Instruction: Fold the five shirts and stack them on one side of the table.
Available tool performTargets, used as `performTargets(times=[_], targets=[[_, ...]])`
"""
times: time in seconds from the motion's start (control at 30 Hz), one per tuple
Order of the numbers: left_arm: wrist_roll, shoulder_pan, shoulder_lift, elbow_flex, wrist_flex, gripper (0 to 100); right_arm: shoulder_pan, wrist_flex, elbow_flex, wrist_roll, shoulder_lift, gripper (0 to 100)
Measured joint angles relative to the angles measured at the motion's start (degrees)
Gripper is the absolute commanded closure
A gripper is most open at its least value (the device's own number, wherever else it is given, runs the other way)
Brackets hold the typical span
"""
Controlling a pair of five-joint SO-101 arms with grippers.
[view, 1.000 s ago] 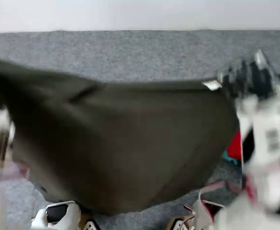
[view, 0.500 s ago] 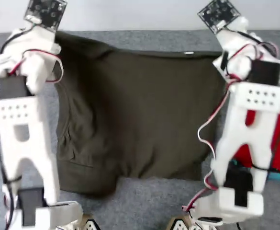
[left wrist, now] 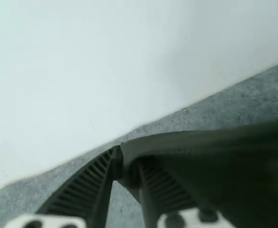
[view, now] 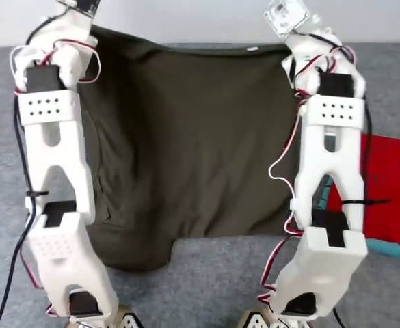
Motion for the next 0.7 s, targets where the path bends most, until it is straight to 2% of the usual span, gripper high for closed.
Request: performTargets(times=[0.2,0.37,0.43,0.53,0.7], targets=[[0.00,0.00,8.26,-18.90,14.68,100,-1.41,1.05,0.00,0.00,0.00,98.7],[-5.19,0.00,11.96,-27.60,32.70,100,-1.85,13.45,0.00,2.37,0.00,98.7],[-6.07,0.00,12.40,-27.87,37.27,100,-2.37,19.52,0.00,3.60,0.00,98.7],[-6.07,-0.44,12.40,-25.93,38.77,100,-2.11,27.25,0.00,3.96,0.00,98.7],[-7.56,0.70,6.86,-12.84,39.03,100,-2.37,36.57,0.00,3.96,0.00,98.7]])
